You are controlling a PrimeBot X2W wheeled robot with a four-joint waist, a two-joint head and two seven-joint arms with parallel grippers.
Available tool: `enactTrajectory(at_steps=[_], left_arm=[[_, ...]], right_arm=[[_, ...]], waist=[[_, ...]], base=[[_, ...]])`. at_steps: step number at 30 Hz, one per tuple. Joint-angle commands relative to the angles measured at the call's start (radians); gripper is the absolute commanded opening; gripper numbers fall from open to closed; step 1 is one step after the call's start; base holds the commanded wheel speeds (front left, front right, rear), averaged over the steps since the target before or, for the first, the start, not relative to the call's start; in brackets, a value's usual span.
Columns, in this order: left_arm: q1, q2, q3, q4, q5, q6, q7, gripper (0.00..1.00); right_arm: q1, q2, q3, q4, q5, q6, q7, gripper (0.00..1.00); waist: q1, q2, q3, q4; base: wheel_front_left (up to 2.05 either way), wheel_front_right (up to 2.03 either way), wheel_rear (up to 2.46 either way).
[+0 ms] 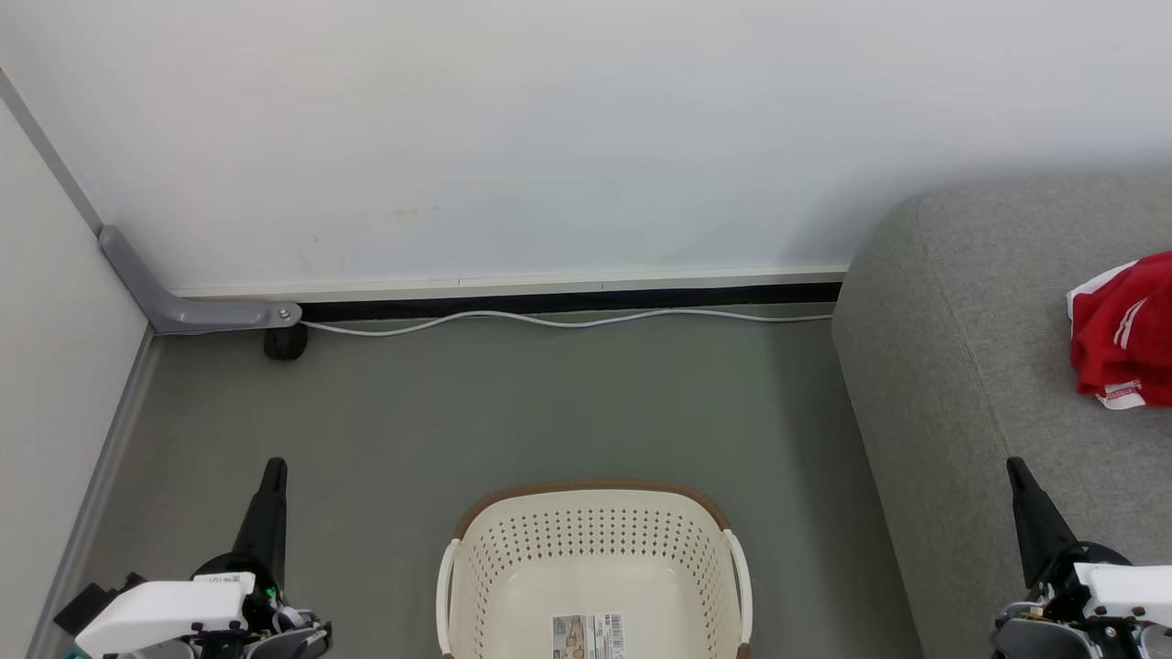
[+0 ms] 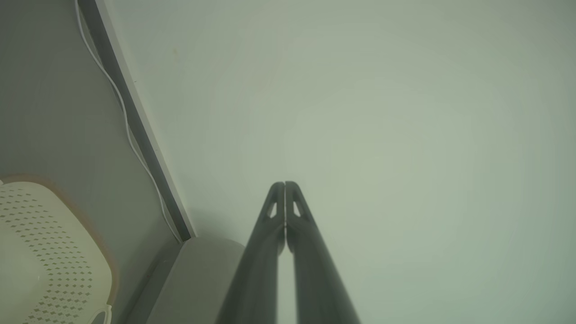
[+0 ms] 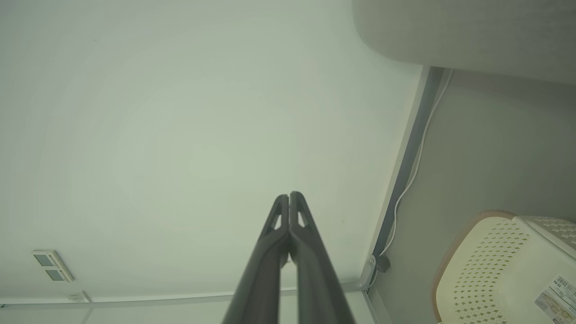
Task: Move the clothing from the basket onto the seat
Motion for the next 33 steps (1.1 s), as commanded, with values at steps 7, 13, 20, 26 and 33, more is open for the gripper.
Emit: enactTrajectory(at_steps=[7, 13, 20, 26, 33], left_arm=[[-0.055, 0.012, 0.037, -0.023, 0.003, -0.007, 0.008, 0.00], [-0.055, 0.011, 0.039, -0.023, 0.004, -0.007, 0.009, 0.00], [-0.055, 0.010, 0.040, -0.023, 0.006, -0.007, 0.010, 0.00], [-0.055, 0.009, 0.042, -0.022, 0.007, -0.007, 0.011, 0.00], [-0.056, 0.008, 0.043, -0.022, 0.008, -0.007, 0.013, 0.00]], right_arm=[[-0.045, -0.010, 0.016, -0.032, 0.009, 0.002, 0.007, 0.00], [-0.045, -0.010, 0.016, -0.032, 0.008, 0.002, 0.008, 0.00], [-0.045, -0.010, 0.015, -0.032, 0.008, 0.002, 0.008, 0.00], [-0.045, -0.010, 0.015, -0.032, 0.008, 0.002, 0.008, 0.00], [-0.045, -0.010, 0.015, -0.032, 0.008, 0.002, 0.008, 0.00]], waist=[[0.0000, 0.0000, 0.000, 0.000], [0.0000, 0.0000, 0.000, 0.000], [0.0000, 0.0000, 0.000, 0.000], [0.0000, 0.0000, 0.000, 0.000], [0.0000, 0.0000, 0.000, 0.000]], base=[[0.00, 0.00, 0.00], [0.00, 0.00, 0.00], [0.00, 0.00, 0.00], [0.00, 0.00, 0.00], [0.00, 0.00, 0.00]])
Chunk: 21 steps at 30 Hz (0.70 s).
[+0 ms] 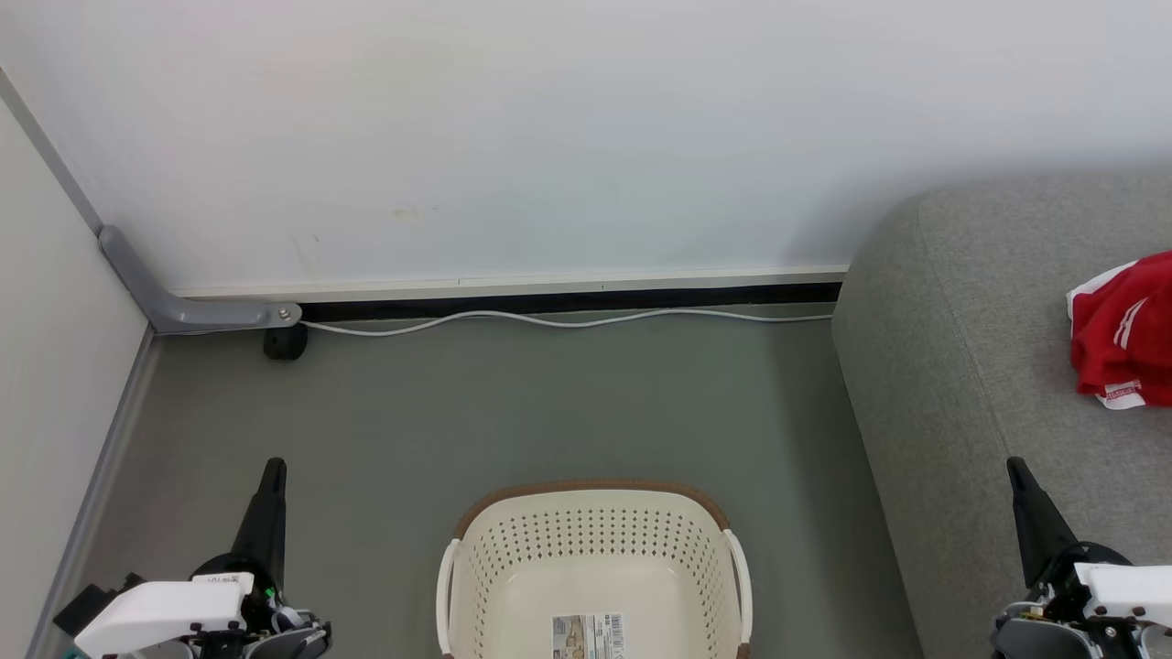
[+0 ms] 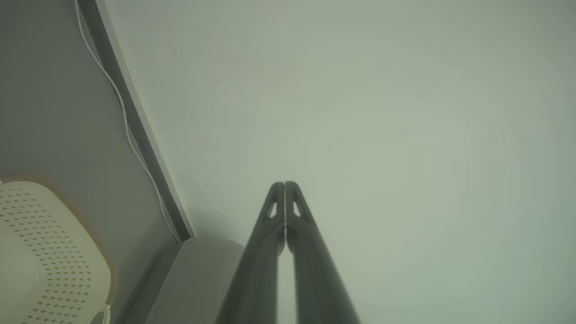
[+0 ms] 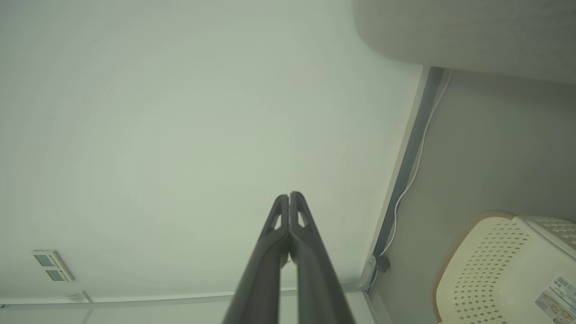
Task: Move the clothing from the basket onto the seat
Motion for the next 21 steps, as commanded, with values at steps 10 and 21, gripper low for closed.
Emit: enactTrajectory(at_steps=[10, 21], left_arm=[[-0.056, 0.011, 0.036, -0.023, 0.008, -0.007, 0.006, 0.00], [-0.056, 0.010, 0.038, -0.022, 0.009, -0.007, 0.007, 0.00]], right_arm=[[-0.045, -0.010, 0.015, -0.031, 0.008, 0.002, 0.008, 0.00], [-0.045, -0.010, 0.015, -0.031, 0.008, 0.002, 0.008, 0.00]], waist=[[0.0000, -0.0001, 0.000, 0.000], [0.0000, -0.0001, 0.000, 0.000]], base=[[0.00, 0.00, 0.00], [0.00, 0.00, 0.00]])
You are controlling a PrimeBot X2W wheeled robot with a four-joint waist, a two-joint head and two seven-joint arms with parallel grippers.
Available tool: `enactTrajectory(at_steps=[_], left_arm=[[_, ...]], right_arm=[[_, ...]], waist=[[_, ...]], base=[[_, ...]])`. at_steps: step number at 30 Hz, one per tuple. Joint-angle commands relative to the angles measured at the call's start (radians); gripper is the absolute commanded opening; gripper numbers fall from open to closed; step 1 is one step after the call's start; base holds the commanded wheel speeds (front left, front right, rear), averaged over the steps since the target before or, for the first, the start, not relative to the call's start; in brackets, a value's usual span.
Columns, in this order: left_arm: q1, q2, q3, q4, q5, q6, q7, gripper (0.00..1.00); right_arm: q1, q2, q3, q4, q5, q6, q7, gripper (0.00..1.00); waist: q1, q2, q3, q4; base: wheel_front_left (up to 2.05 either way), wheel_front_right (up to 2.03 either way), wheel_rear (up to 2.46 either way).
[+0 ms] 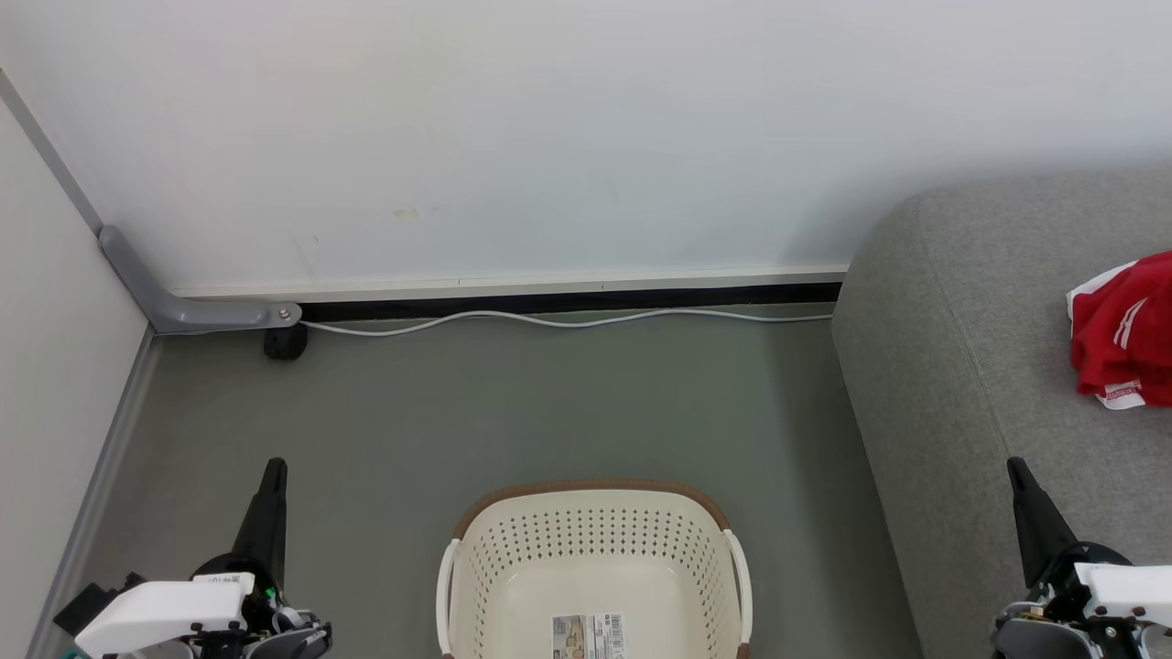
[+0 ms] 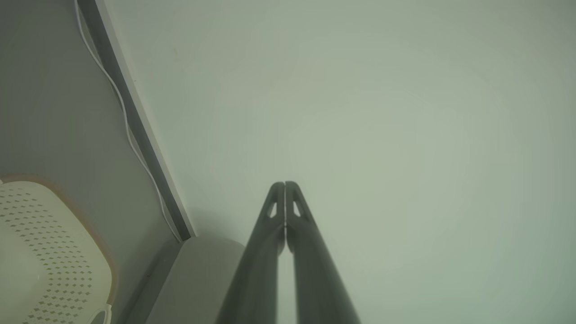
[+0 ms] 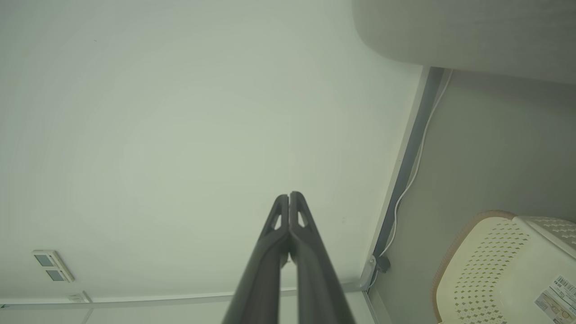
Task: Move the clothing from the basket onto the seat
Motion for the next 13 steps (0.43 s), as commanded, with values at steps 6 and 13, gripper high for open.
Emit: enactTrajectory(at_steps=[6, 13], left_arm=[[-0.056, 0.011, 0.036, -0.022, 0.004, -0.007, 0.003, 0.00], [-0.056, 0.011, 0.037, -0.022, 0.005, -0.007, 0.004, 0.00]], right_arm=[[-0.045, -0.010, 0.016, -0.031, 0.008, 0.002, 0.008, 0.00], [-0.045, -0.010, 0.015, -0.031, 0.008, 0.002, 0.008, 0.00]], waist=[[0.0000, -0.0001, 0.000, 0.000], [0.0000, -0.0001, 0.000, 0.000]], base=[[0.00, 0.00, 0.00], [0.00, 0.00, 0.00]])
